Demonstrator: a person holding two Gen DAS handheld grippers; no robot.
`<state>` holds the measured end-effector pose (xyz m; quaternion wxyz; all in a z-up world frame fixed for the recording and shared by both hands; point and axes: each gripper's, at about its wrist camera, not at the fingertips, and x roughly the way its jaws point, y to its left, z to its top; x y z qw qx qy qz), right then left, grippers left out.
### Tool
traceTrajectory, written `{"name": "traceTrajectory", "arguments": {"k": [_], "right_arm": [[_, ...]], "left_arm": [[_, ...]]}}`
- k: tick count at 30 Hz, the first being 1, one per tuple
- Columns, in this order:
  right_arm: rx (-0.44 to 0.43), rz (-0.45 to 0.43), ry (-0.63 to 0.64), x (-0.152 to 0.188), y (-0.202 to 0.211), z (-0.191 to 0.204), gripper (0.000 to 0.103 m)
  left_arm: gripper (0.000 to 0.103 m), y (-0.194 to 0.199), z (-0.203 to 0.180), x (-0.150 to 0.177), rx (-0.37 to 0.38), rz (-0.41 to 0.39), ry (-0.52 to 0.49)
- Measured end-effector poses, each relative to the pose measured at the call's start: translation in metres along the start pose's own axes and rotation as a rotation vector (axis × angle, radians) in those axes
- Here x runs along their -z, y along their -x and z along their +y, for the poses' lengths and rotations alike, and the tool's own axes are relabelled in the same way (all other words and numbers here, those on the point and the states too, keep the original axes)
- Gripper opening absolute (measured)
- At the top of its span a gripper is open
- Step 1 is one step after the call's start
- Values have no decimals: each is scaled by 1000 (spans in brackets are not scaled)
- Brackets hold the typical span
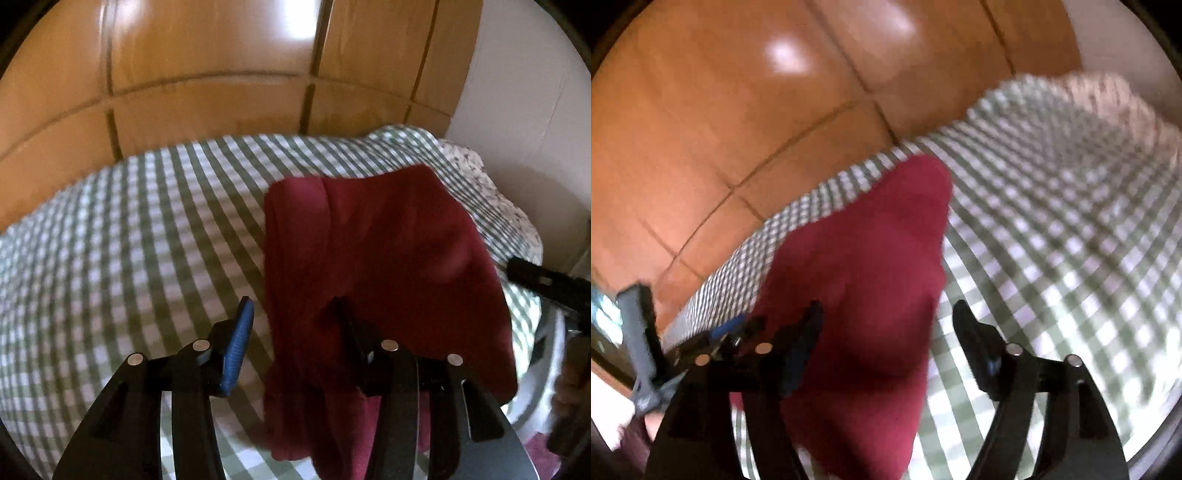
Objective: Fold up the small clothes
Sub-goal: 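Lay the folded bundle down and release both grippers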
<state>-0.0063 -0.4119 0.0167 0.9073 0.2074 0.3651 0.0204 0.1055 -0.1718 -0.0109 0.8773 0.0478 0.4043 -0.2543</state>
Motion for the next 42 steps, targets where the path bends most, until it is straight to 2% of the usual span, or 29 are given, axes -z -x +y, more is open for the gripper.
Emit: {"name": "traceTrajectory", "arguments": {"k": [4,5,7,8,12,14,16,17,18,20,23,26,28,31,34,40,42], "right_arm": [[28,-9,164,16,2,47,53],[31,26,196,26,-7,57,48],[52,98,226,46,-28,64,47],[113,120,261,59,-44,66,47],[129,69,214,68,-61,58,47],[155,79,229,66,-59,67,51],[150,100,253,63,-55,73,60],[128,115,257,60,-51,76,69],[109,123,254,57,-46,79,73],[68,103,233,45,-33,79,73],[51,30,179,13,-24,76,73],[72,15,114,-22,-45,66,75],[100,58,73,-41,-79,55,75],[165,184,97,-42,-132,47,75],[221,157,182,-32,-141,58,80],[225,105,176,-26,-115,63,80],[231,73,182,-23,-100,69,86]], "left_arm": [[52,-7,8,7,-91,-18,-23],[55,-10,8,11,-120,-21,-41],[59,-15,8,13,-150,-31,-54],[65,-17,10,13,-173,-34,-60],[75,-27,17,13,-200,-45,-54],[75,-24,17,13,-202,-45,-36],[75,-15,18,13,-194,-59,-12],[75,-12,18,13,-196,-67,-9],[75,-7,17,15,-204,-75,-10],[75,-1,14,19,-221,-88,-17],[75,8,9,26,-235,-110,-20],[75,7,6,29,-250,-114,-29],[75,5,7,30,-247,-106,-24],[76,2,9,29,-230,-94,-16],[76,1,10,29,-217,-86,-5],[76,9,12,31,-193,-82,45],[76,14,11,32,-192,-89,42]]}}
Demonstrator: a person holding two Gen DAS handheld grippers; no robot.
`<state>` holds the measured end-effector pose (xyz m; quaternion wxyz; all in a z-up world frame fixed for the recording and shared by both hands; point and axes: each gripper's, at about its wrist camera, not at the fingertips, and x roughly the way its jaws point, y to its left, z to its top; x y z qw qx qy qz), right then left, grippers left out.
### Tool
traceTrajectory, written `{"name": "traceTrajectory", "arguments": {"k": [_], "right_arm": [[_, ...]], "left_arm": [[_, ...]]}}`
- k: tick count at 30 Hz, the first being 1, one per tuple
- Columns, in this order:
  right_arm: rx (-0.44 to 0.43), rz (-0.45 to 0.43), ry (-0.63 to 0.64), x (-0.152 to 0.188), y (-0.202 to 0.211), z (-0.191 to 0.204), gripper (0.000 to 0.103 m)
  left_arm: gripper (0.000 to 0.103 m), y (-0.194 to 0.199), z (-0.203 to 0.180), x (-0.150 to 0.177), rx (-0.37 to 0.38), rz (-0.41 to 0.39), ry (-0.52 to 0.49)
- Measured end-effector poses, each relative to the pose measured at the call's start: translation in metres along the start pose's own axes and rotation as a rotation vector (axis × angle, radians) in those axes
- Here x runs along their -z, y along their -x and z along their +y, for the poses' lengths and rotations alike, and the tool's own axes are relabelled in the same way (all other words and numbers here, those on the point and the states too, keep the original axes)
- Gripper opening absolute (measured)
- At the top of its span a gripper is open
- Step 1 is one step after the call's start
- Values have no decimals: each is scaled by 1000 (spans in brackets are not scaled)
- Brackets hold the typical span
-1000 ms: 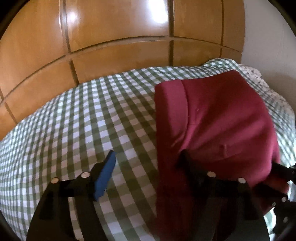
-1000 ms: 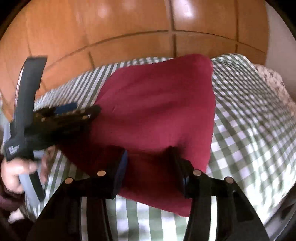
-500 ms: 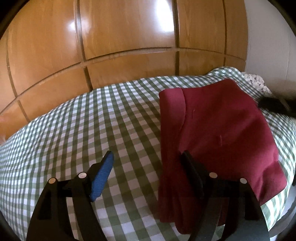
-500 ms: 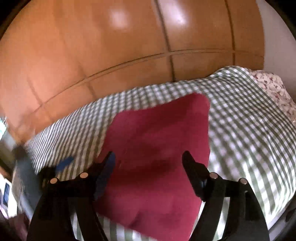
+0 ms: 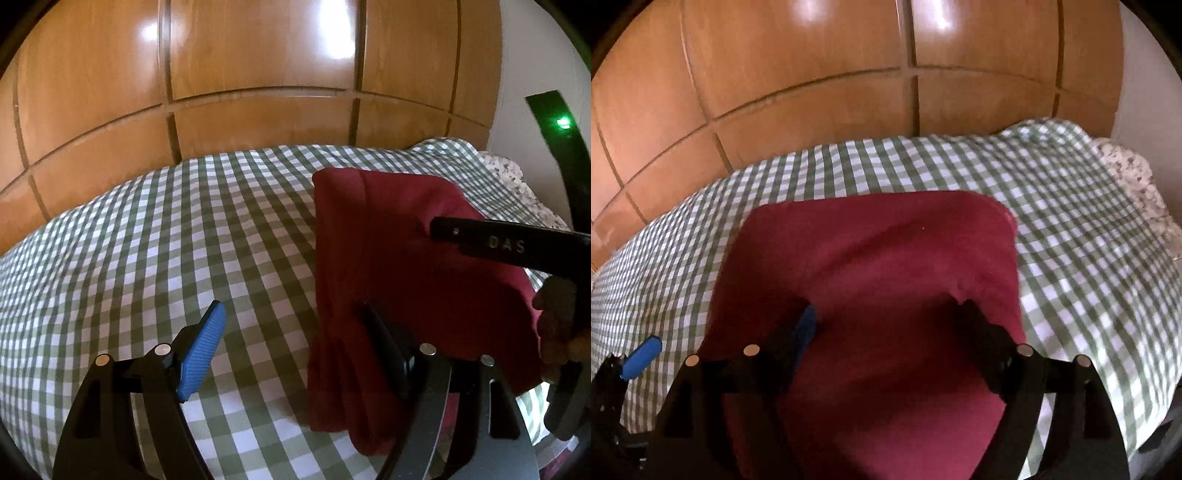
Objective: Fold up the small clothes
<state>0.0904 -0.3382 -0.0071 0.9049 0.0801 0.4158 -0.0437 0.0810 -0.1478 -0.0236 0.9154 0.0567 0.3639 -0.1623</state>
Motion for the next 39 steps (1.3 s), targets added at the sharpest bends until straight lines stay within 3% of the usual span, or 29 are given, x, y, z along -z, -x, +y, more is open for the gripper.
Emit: {"name": "traceTrajectory", "arguments": {"k": [6,19,28,39], "right_arm": [[-8,-72,-53,14,38,2,87],[87,-126,-93,63,90,10,96],[185,-134,-146,99,114,18,101],[220,-155,-155,115,126,24,101]], "left_arm": [[76,19,5,4,5,-25,28],[76,70,17,17,-31,-103,86],[91,107,17,28,-88,-163,92],[95,126,10,44,-123,-181,83]]}}
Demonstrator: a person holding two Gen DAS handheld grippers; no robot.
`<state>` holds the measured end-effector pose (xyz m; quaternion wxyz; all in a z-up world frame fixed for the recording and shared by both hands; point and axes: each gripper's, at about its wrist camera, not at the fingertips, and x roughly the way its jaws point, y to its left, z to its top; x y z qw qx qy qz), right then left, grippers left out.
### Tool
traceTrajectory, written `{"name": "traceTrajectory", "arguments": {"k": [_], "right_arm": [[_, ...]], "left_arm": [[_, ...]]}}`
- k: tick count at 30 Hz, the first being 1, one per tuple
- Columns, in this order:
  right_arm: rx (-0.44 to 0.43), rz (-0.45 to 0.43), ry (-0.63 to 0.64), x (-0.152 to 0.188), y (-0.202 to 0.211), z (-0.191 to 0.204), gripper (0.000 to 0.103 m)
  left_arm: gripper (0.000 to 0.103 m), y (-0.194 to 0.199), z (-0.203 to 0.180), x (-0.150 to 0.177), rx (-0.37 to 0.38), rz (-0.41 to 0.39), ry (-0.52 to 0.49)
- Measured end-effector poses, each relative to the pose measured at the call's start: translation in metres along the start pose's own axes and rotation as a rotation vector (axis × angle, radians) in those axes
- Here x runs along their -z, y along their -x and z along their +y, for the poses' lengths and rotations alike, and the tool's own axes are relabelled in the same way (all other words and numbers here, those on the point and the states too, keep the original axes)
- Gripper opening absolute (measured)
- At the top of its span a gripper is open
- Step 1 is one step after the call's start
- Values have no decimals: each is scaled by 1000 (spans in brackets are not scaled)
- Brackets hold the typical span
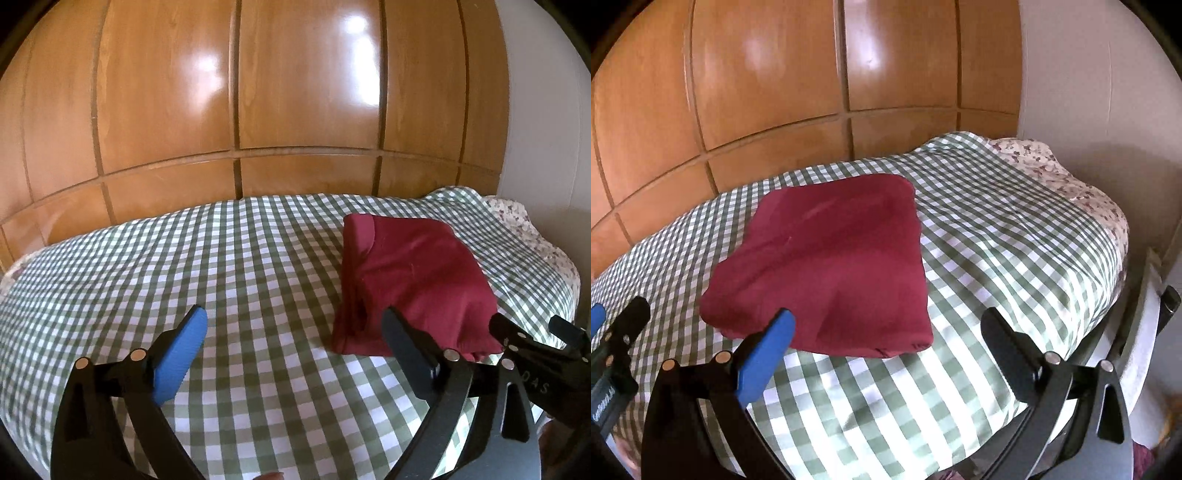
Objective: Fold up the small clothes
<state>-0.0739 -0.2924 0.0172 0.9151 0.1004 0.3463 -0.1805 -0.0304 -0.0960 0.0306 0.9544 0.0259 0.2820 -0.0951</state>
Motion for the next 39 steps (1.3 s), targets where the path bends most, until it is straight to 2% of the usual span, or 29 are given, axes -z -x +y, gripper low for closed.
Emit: {"name": "traceTrajectory", "arguments": {"k": [5,39], "right_arm": [[-7,4,0,0,0,1,101],[-40,35,12,2,-7,7,101]], "left_arm": [[98,2,0,0,-5,-6,-1],[98,4,0,-1,1,-11,14]]}}
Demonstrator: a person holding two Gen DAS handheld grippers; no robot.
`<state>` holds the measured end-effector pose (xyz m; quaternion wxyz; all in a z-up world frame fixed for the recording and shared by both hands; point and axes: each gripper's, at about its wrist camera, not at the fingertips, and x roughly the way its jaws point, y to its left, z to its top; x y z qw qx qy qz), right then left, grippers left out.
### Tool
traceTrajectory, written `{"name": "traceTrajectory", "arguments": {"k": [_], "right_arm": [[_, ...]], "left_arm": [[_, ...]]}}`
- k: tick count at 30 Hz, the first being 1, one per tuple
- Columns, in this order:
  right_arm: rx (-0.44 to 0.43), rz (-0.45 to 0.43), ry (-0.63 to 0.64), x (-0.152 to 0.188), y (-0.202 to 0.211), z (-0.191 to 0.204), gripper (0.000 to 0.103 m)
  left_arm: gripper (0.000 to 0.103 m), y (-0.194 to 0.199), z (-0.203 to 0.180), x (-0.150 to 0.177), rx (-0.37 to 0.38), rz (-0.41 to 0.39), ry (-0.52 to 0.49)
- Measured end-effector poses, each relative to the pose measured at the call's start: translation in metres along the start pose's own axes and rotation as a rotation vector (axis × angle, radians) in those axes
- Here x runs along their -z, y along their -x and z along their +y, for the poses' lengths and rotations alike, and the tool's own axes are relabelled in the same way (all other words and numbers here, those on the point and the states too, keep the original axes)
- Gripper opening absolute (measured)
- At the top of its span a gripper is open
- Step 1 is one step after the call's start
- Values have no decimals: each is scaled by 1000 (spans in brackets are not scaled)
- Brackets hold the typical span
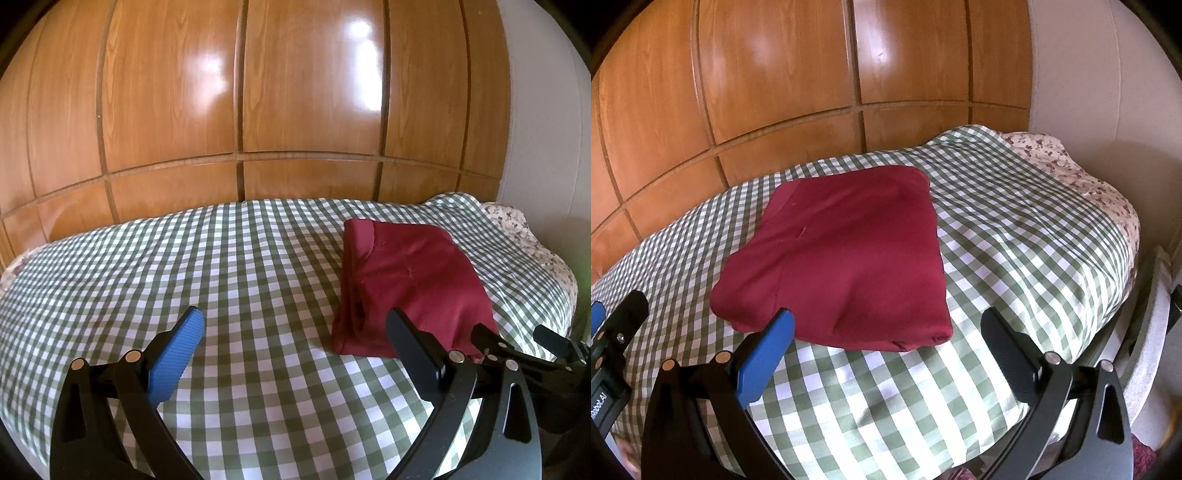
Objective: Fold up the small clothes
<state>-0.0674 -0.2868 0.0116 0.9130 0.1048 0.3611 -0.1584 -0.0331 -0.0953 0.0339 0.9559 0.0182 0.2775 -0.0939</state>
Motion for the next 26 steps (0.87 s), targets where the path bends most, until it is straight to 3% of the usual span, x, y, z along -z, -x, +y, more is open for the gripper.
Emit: {"name": "traceTrajectory", "arguments": {"k": [16,21,26], "right_arm": [[-1,-5,3,1,2,3,101],[-18,-21,-3,-3,4,0,101],[-2,-52,-56,-27,-1,-26,101]], "left_arm": [[98,6,0,0,-2,-28,-2],[98,-2,4,1,-11,18,28],[98,-11,11,5,-28,51,51]]}}
